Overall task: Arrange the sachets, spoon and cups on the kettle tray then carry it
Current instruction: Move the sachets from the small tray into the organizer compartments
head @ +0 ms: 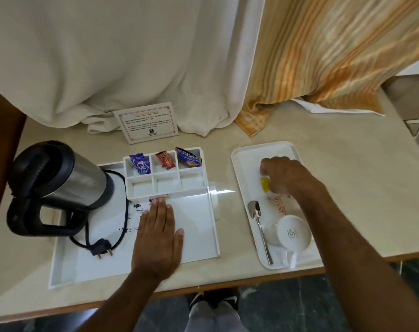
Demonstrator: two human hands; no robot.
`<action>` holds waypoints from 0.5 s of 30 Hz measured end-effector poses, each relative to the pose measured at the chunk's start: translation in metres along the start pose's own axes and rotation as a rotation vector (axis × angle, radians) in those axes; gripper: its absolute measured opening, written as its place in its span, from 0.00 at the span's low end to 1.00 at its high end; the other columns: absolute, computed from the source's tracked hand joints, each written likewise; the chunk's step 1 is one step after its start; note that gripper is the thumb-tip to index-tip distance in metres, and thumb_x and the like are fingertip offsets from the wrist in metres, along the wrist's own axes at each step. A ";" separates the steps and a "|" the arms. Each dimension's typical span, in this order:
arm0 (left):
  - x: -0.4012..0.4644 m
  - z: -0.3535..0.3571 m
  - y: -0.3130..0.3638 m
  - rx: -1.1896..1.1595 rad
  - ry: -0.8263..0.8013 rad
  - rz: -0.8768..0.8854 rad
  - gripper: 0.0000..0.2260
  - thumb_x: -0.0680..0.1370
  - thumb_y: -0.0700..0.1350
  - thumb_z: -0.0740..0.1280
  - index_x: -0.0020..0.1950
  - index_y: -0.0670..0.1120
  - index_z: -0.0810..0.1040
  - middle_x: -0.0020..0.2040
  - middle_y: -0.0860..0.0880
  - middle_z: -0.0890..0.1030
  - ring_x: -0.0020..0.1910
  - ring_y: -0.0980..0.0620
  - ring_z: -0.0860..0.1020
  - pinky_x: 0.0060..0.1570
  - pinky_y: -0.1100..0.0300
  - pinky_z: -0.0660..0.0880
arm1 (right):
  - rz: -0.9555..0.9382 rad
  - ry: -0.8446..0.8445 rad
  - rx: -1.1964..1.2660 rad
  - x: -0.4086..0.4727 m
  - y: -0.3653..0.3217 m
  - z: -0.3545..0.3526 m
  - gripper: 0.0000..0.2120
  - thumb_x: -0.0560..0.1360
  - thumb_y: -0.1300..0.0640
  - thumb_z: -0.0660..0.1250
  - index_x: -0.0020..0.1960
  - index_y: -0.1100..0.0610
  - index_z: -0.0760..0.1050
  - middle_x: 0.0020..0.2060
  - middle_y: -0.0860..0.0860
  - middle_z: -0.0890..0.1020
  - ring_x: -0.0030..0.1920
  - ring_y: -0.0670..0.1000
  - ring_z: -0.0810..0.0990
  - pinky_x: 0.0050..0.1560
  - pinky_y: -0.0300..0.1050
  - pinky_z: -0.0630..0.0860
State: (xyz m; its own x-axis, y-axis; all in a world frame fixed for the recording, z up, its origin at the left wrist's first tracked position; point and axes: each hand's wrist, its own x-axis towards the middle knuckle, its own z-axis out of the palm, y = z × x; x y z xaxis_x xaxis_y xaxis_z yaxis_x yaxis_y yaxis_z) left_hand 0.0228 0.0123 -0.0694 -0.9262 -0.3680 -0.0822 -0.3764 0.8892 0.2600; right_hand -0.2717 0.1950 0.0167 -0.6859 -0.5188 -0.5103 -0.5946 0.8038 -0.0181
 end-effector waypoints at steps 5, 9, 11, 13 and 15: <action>0.001 0.003 -0.001 0.012 0.014 0.009 0.31 0.82 0.58 0.43 0.79 0.39 0.53 0.80 0.38 0.53 0.80 0.43 0.47 0.76 0.45 0.50 | -0.049 0.011 0.116 -0.009 -0.012 -0.023 0.06 0.70 0.60 0.70 0.44 0.51 0.78 0.45 0.49 0.80 0.41 0.51 0.79 0.36 0.42 0.71; 0.002 0.001 0.001 0.021 0.008 0.004 0.30 0.83 0.57 0.44 0.79 0.38 0.53 0.80 0.38 0.53 0.80 0.43 0.46 0.76 0.43 0.50 | -0.325 0.274 0.435 -0.023 -0.067 -0.053 0.04 0.67 0.56 0.73 0.38 0.49 0.78 0.33 0.45 0.76 0.38 0.50 0.76 0.37 0.43 0.70; 0.002 0.000 0.003 0.026 0.000 0.007 0.30 0.83 0.56 0.44 0.78 0.37 0.55 0.79 0.36 0.54 0.79 0.42 0.47 0.76 0.42 0.51 | -0.445 0.394 0.561 -0.028 -0.109 -0.060 0.03 0.67 0.55 0.73 0.41 0.49 0.80 0.36 0.45 0.79 0.39 0.48 0.75 0.38 0.43 0.72; 0.001 -0.001 0.003 0.040 -0.001 0.009 0.30 0.83 0.55 0.45 0.77 0.36 0.58 0.79 0.36 0.55 0.79 0.41 0.48 0.76 0.42 0.51 | -0.500 0.439 0.623 -0.026 -0.153 -0.058 0.05 0.68 0.55 0.72 0.43 0.49 0.82 0.40 0.46 0.81 0.41 0.48 0.77 0.40 0.43 0.73; 0.001 -0.001 0.003 0.050 0.008 0.010 0.29 0.83 0.54 0.48 0.77 0.35 0.59 0.78 0.35 0.57 0.79 0.40 0.49 0.76 0.42 0.50 | -0.508 0.409 0.568 -0.018 -0.190 -0.050 0.06 0.69 0.55 0.71 0.45 0.48 0.82 0.43 0.47 0.82 0.44 0.50 0.78 0.41 0.44 0.74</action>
State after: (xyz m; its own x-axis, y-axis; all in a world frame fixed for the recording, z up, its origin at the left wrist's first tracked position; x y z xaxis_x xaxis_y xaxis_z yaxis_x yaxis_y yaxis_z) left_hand 0.0204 0.0139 -0.0674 -0.9297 -0.3613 -0.0721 -0.3683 0.9051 0.2124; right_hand -0.1674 0.0374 0.0727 -0.5558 -0.8310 0.0236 -0.6449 0.4130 -0.6431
